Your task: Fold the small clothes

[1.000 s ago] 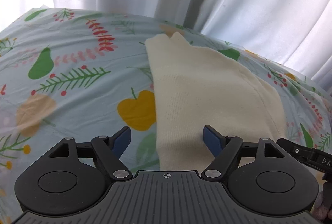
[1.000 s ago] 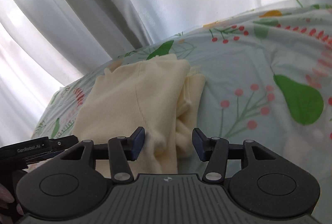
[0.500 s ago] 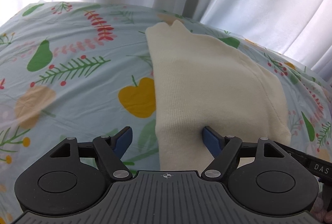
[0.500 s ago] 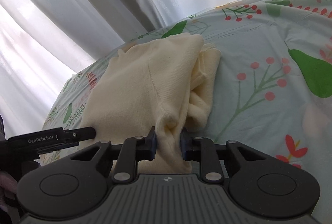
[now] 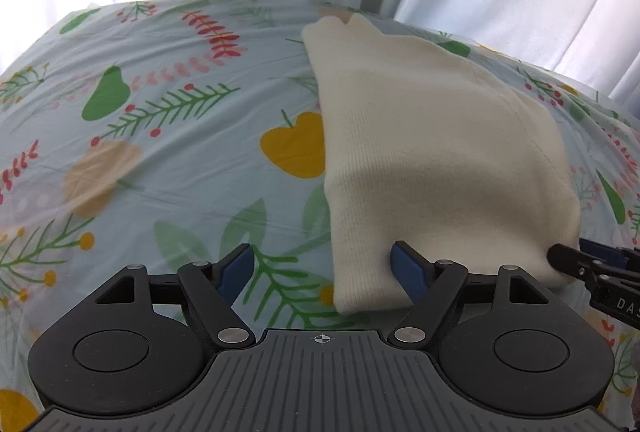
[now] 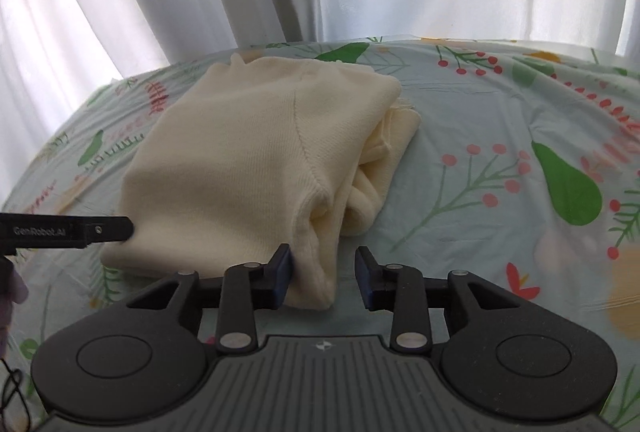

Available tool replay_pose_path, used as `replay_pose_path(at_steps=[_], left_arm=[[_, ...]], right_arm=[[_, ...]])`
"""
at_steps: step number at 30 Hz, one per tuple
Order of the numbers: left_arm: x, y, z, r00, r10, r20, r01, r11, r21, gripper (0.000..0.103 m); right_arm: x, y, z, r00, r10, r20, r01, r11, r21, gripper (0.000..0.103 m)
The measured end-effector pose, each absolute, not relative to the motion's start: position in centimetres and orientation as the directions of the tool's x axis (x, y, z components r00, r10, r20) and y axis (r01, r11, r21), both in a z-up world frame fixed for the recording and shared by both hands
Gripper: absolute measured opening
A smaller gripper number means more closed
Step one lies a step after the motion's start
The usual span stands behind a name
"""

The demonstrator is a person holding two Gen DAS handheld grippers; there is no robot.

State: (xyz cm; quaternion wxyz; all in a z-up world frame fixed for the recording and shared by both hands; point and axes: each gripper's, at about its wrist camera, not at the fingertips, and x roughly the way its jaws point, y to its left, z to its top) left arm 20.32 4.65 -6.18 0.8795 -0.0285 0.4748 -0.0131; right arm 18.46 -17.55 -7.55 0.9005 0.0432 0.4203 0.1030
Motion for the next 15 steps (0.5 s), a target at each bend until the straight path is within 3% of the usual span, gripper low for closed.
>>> replay_pose_path(at_steps=[10, 12, 15], left_arm=[[16.8, 4.9, -6.0, 0.498, -0.015, -0.867, 0.036, 0.999, 0.003, 0.086], [14.8, 4.7, -5.9, 0.504, 0.005, -0.864, 0.049, 0.998, 0.035, 0.087], [12.2, 4.7, -5.7, 0.479, 0.008, -0.878, 0.048, 0.998, 0.035, 0.089]], right_arm=[[14.8, -17.0, -6.1, 0.587, 0.044, -0.808, -0.095, 0.995, -0.015, 0.059], [12.8, -17.3, -6.2, 0.558, 0.052, -0.828, -0.082, 0.997, 0.007, 0.082], [10.0, -17.1, -6.1, 0.519, 0.072, -0.851, -0.097, 0.995, 0.025, 0.090]])
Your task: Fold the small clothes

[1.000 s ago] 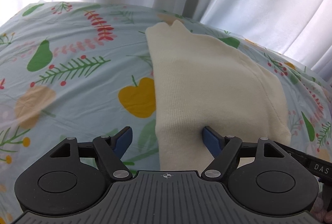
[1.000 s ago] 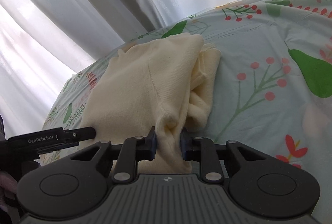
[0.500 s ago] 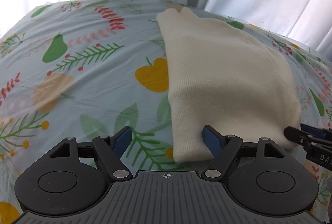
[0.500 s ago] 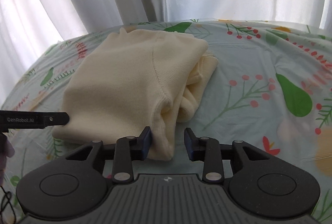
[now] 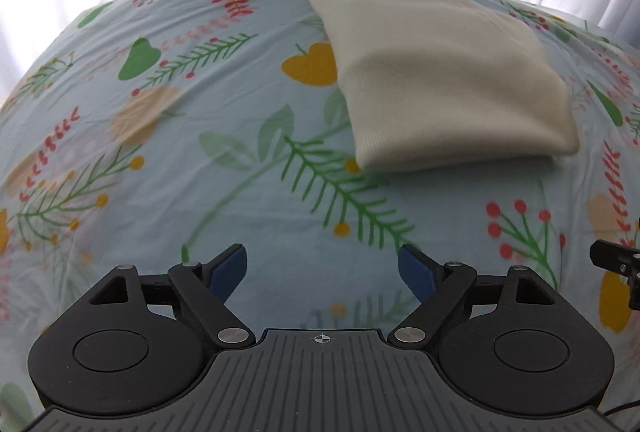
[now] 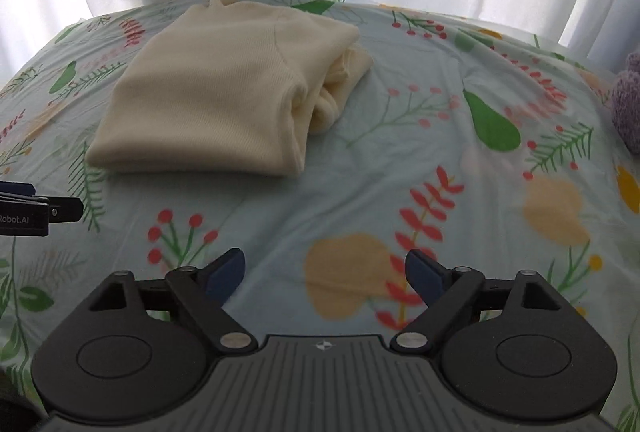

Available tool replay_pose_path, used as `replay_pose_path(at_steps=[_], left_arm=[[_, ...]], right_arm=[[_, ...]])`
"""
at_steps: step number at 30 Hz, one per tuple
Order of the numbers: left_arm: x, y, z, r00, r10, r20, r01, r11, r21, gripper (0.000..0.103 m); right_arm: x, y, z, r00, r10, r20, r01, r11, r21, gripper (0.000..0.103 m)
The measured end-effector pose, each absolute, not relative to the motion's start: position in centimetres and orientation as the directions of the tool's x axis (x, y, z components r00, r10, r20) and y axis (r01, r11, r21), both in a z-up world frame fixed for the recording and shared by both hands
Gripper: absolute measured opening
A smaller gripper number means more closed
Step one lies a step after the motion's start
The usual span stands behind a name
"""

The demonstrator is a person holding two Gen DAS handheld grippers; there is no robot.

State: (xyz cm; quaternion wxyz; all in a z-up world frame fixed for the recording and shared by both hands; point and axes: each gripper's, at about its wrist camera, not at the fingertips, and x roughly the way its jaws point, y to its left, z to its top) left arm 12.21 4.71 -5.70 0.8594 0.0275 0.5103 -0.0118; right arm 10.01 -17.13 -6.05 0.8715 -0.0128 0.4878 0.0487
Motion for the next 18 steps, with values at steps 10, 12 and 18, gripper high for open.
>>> replay_pose_path(at_steps=[10, 12, 18], left_arm=[[11.6, 3.2, -3.8, 0.467, 0.038, -0.883, 0.047, 0.997, 0.068, 0.092], [12.1, 2.8, -3.1, 0.485, 0.042, -0.874, 0.060, 0.995, 0.080, 0.093], [13.6, 3.1, -1.9, 0.498, 0.025, -0.867, 0.028, 0.999, 0.044, 0.095]], right_arm=[[9.8, -14.1, -3.0, 0.469, 0.063, -0.881, -0.114, 0.993, 0.011, 0.099], [10.7, -13.7, -2.8, 0.472, 0.058, -0.880, -0.111, 0.994, 0.006, 0.099], [12.9, -13.0, -2.1, 0.464, 0.001, -0.886, -0.077, 0.996, -0.039, 0.099]])
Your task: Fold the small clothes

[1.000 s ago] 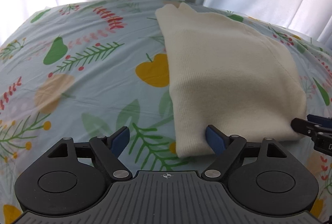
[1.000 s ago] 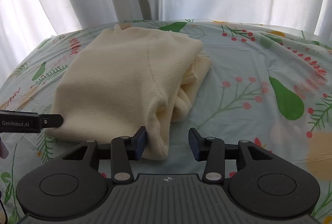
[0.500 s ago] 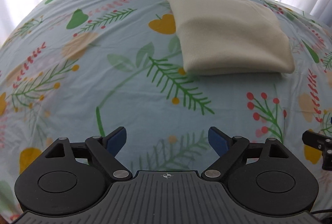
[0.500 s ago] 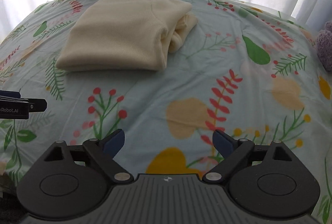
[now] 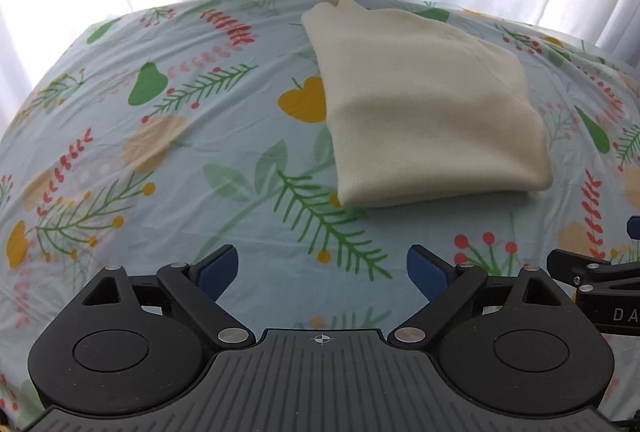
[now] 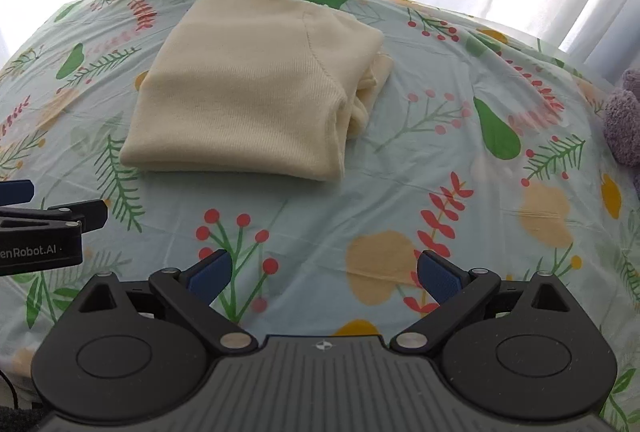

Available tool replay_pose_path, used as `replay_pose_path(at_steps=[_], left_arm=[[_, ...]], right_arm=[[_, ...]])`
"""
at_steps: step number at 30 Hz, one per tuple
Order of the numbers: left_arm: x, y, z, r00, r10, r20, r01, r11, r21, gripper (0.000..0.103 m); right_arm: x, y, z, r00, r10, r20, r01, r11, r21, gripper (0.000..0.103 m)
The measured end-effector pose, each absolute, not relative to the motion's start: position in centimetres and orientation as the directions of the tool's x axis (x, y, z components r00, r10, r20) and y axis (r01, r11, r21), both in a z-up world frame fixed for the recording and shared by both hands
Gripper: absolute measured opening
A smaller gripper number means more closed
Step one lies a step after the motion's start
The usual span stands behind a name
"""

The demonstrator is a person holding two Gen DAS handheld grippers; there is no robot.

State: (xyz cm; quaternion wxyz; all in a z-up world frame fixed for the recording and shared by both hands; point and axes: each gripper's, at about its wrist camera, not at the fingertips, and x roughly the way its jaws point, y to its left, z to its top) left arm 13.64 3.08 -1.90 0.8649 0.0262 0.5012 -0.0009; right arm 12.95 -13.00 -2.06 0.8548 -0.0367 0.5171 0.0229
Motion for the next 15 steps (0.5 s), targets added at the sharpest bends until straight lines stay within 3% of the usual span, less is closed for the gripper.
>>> replay_pose_path(at_steps=[15], left_arm=[[14.9, 2.0, -2.5, 0.472, 0.032, -0.881, 0.044, 0.997, 0.060, 0.096]], right_arm=[[14.8, -13.5, -1.7, 0.457, -0.070, -0.887, -0.021, 0.996, -0.090, 0.099]])
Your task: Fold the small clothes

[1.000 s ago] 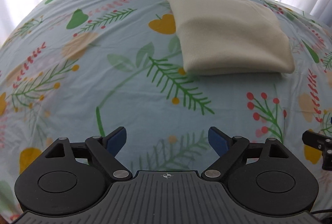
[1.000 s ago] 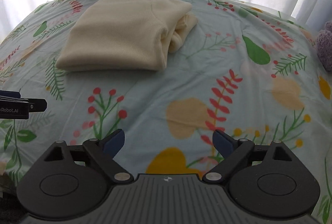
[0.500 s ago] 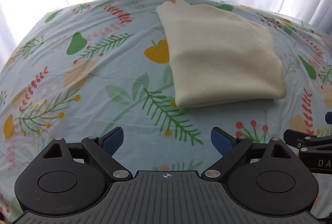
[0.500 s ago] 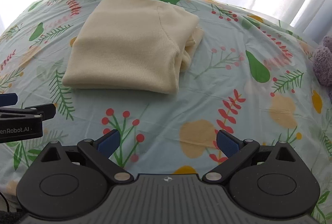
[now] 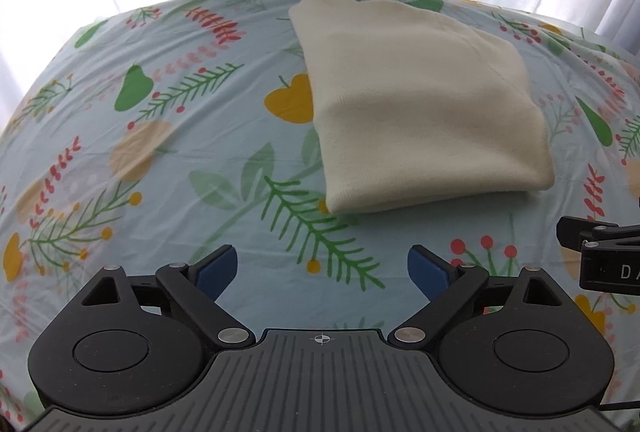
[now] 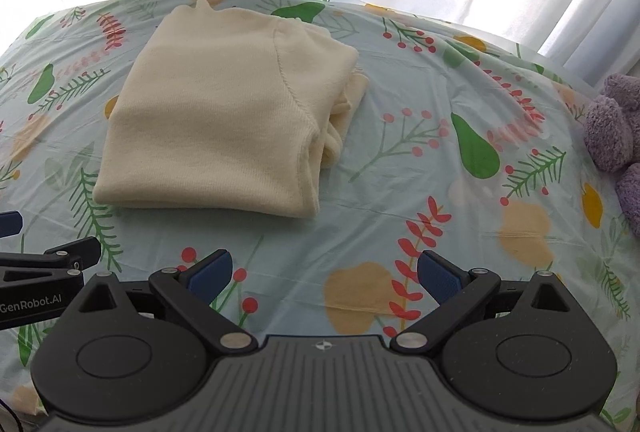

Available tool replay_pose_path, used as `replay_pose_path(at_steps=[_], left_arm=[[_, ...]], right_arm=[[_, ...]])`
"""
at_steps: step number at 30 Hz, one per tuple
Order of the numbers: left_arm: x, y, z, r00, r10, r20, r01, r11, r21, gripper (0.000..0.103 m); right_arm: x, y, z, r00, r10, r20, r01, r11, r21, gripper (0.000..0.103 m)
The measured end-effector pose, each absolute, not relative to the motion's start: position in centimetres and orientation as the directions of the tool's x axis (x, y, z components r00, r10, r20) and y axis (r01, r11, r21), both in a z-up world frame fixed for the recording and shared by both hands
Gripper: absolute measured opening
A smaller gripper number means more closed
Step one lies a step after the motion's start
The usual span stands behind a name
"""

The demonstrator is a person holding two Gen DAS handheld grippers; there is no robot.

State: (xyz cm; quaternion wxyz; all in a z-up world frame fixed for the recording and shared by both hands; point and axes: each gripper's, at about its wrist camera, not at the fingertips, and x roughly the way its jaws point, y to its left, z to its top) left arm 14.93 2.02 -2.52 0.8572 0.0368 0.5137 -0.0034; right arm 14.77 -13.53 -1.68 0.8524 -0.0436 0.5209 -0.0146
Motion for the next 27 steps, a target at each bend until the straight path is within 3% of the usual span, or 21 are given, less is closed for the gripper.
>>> replay_pose_path(at_steps=[27], left_arm=[[15.45, 2.31, -2.51, 0.453, 0.021, -0.891, 0.046, 0.998, 0.047, 0.096]], right_arm=[[14.80, -13.59, -1.81, 0.441, -0.062, -0.895, -0.003, 0.997, -0.071, 0.099]])
